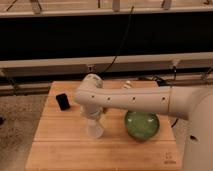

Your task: Place the ceramic cup over the eraser

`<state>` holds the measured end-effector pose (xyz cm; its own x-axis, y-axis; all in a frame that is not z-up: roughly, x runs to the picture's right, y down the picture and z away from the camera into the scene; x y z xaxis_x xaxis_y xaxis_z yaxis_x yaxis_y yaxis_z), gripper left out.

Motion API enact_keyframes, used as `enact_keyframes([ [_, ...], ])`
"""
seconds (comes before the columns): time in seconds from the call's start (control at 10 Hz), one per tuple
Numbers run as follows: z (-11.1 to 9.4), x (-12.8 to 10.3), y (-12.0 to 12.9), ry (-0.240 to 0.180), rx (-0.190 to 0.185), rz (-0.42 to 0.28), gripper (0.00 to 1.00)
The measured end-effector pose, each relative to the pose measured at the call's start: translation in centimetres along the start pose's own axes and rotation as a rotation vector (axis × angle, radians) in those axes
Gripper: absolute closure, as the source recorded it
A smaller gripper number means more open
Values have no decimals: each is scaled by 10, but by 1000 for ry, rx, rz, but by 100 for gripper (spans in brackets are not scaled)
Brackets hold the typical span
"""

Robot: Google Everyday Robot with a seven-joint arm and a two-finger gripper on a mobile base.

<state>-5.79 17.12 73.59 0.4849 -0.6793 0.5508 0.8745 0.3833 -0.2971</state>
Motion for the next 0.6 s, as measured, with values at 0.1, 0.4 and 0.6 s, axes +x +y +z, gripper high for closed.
enact_keyframes([
  [0.1, 3, 2, -1, 4, -5, 4, 20],
  [0.4, 8, 7, 3, 4, -25, 16, 39],
  [0.6, 10, 5, 2, -9, -31, 12, 58],
])
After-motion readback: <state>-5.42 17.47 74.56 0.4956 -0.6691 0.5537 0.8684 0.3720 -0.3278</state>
